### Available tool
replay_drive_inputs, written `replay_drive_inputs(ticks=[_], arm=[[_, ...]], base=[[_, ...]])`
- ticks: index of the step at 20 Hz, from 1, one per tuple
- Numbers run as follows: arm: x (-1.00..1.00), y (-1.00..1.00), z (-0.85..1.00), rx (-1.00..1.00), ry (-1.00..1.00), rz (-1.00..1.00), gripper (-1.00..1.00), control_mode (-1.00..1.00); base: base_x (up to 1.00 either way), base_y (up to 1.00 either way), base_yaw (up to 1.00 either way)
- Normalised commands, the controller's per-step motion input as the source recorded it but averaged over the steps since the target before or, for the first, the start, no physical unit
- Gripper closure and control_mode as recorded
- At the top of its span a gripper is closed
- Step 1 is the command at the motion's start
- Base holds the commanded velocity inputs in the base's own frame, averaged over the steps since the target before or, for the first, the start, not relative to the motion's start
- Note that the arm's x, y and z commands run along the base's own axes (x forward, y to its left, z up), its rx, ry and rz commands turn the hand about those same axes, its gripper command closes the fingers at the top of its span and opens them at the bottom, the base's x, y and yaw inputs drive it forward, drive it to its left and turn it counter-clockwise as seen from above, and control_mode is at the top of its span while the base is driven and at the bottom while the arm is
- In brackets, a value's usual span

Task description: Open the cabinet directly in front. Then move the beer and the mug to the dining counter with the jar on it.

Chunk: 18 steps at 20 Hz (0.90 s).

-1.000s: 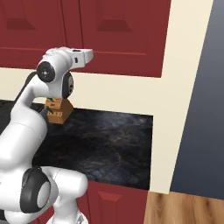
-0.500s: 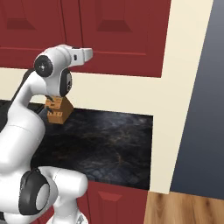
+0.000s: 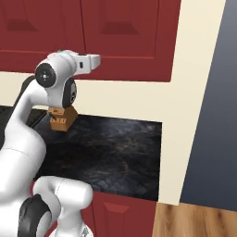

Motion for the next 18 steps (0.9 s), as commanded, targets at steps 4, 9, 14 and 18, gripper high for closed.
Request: replay_drive_inputs(ticks=[4, 9, 14, 18], arm=[[-0.82, -0.88, 0.0, 0.07, -0.01, -0.05, 1.0, -1.0], [-0.9, -0.98, 0.0, 0.09, -0.03, -0.07, 1.0, -1.0], [-0.89, -1.0, 0.0, 0.09, -0.03, -0.08, 1.0, -1.0], [-0.88, -1.0, 0.0, 0.09, -0.04, -0.08, 1.0, -1.0]], base=[[0.0, 0.0, 0.0], [0.0, 0.0, 0.0], [0.0, 0.0, 0.0], [0.0, 0.0, 0.0]])
